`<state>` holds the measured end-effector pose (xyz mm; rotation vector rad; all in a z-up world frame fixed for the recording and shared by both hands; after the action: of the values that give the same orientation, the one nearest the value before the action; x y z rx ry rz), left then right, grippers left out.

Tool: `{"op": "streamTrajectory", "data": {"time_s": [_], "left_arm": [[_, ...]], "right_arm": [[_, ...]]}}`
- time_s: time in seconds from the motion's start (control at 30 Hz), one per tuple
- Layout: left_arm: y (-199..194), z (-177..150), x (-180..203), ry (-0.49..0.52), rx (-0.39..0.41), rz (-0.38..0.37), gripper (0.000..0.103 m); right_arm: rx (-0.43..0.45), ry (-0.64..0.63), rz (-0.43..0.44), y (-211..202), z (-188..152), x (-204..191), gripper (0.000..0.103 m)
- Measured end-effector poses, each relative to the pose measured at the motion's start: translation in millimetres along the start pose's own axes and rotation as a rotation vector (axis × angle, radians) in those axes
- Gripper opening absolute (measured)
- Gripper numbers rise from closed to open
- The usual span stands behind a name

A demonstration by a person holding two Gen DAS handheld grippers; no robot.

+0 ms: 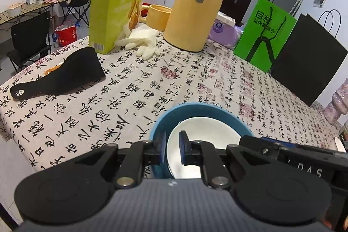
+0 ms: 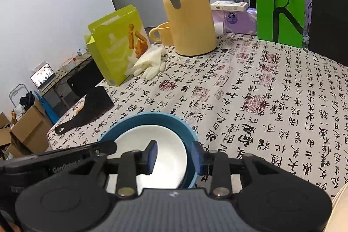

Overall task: Organize plates and bowls
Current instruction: 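Open both grippers to release the white bowl inside the blue bowl, then pull both open grippers back from the nested bowls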

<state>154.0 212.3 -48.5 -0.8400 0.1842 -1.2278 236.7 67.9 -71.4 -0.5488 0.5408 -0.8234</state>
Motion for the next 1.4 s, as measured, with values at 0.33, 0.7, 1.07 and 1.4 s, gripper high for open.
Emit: {"op": "streamTrajectory", "data": {"time_s": [0.33, 0.7, 1.07, 1.4], "left_arm": [[-31.4, 6.3, 7.5, 0.009, 0.126, -0.049, 0.076], [-75.8, -4.6, 12.2, 0.051, 0.372, -0.035, 0.103], [-95.1, -25.3, 21.3, 0.099, 0.449, -0.031, 0.103], [-100.6, -41.5, 32.6, 0.123, 0.469, -0.039, 0.103]], "right_arm": [[0.177, 0.015, 0.001, -37.2, -5.7, 17.7, 0.082], [0.323, 0.013, -0.029, -75.8, -27.9, 33.0, 0.103], [0.417, -0.023, -0.059, -103.9, -51.6, 38.1, 0.103], [0.43, -0.018, -0.072, -114.9, -67.6, 52.4, 0.103]]}}
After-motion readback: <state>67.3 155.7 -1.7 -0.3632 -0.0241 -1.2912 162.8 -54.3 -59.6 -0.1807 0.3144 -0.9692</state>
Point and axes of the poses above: each gripper's, at about its wrist camera, not at the fingertips, and y roughly the way its jaws point, x to its right, z to its top, the point moved 4 cm from there along y, roughly the way its jaws point, and after that the axes turned 1 degree about -z, right-handed, at the moved point
